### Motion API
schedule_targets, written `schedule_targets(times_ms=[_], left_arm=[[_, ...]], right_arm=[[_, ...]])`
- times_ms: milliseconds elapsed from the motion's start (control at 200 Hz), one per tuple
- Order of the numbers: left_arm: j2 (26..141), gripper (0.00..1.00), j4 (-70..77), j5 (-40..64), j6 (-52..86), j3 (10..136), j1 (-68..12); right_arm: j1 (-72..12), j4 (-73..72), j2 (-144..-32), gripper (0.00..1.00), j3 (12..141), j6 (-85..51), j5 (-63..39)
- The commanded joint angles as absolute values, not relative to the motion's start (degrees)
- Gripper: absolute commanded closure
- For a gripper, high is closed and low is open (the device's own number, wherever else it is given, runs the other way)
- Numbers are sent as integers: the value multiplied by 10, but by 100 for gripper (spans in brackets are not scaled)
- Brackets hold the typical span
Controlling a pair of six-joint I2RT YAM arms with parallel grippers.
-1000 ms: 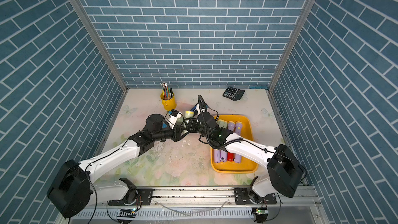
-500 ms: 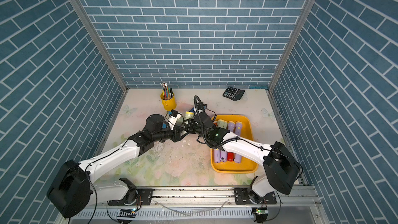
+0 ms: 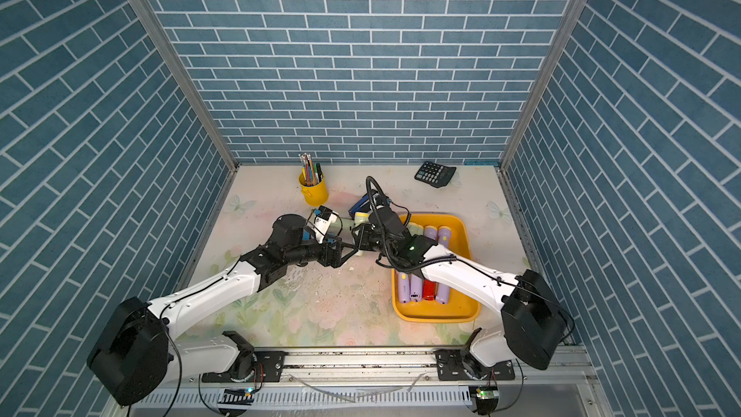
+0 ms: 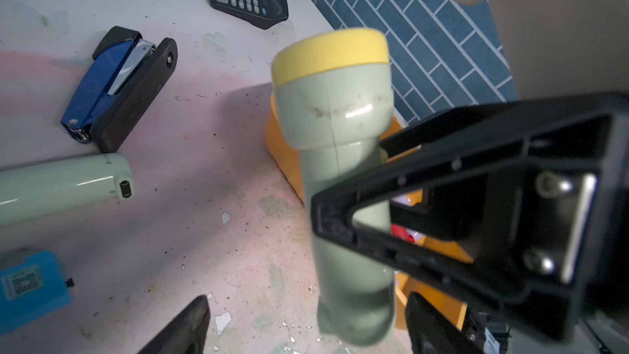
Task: Put the flashlights into the storage boxes
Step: Place the flashlight at the storage box.
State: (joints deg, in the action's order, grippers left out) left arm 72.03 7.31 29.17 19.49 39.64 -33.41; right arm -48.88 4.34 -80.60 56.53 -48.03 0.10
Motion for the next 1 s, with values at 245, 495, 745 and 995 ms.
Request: schedule_targets(times_ms=[245, 495, 745, 995], left_arm=[[756, 0, 61, 279, 179, 417, -343], [780, 0, 50, 272, 170, 438, -359], [783, 0, 29, 257, 157, 442, -359], [788, 0, 21, 247, 152, 446, -359]], right_arm=[[-321, 305, -738, 77, 559, -361, -135], [-216, 376, -763, 74, 571, -287, -177], [-140, 358, -838, 72, 596, -251, -247], [-113, 353, -907, 71, 645, -229, -270]])
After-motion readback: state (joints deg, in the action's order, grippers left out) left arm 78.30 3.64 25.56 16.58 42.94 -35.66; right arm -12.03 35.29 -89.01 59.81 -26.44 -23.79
